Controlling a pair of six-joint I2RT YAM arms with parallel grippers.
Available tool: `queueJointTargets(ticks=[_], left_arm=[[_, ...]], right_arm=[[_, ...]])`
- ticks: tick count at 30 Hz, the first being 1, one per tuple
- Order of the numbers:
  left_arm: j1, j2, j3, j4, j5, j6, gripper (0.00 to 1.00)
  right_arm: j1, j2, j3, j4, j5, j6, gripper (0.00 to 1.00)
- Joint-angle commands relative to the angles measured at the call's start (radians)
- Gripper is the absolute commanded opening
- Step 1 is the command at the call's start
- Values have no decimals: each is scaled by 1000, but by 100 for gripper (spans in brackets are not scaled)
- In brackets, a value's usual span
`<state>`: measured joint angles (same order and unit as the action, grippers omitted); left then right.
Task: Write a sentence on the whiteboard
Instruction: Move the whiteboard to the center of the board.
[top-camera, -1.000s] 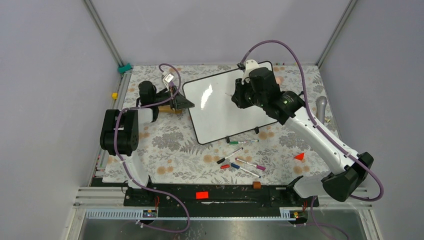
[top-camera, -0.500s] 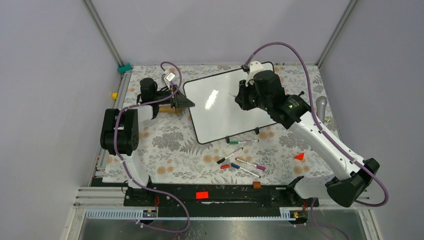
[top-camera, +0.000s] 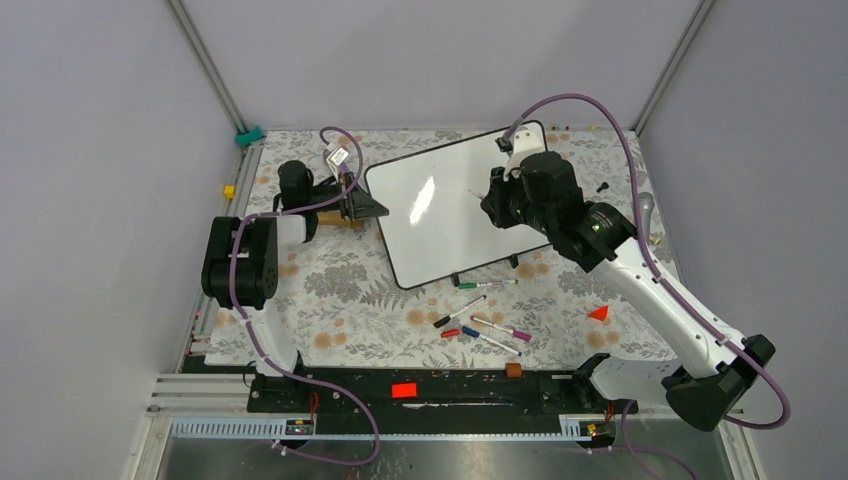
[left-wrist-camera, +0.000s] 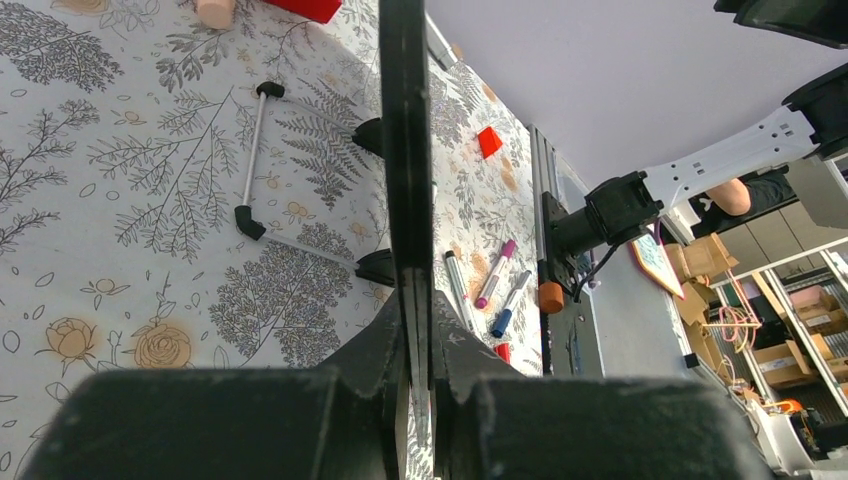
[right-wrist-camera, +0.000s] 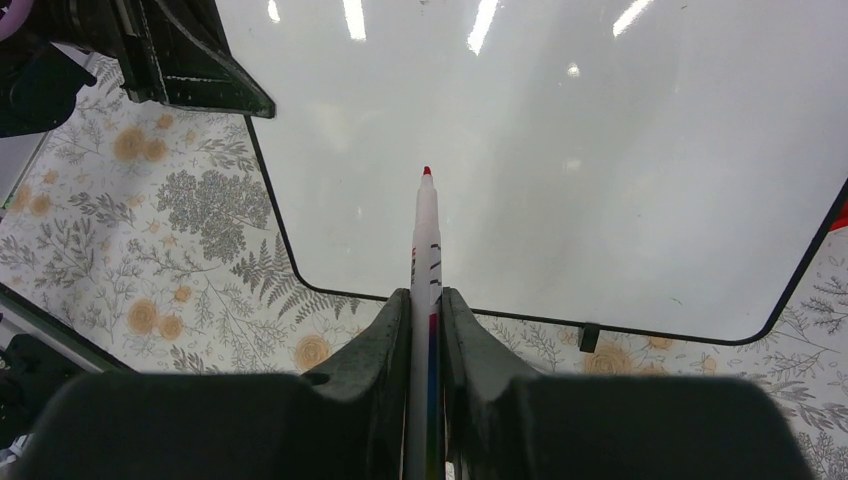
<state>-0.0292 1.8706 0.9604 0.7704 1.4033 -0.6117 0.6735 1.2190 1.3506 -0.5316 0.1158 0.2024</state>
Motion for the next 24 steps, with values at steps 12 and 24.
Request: queueJointTargets(ticks=[12, 24], left_arm=[[-23, 134, -19, 703, 180, -591, 0], [-19, 111, -34, 704, 144, -558, 0]], right_arm=[[6, 54, 53, 57, -12, 15, 0], [5, 66, 66, 57, -5, -4, 0]])
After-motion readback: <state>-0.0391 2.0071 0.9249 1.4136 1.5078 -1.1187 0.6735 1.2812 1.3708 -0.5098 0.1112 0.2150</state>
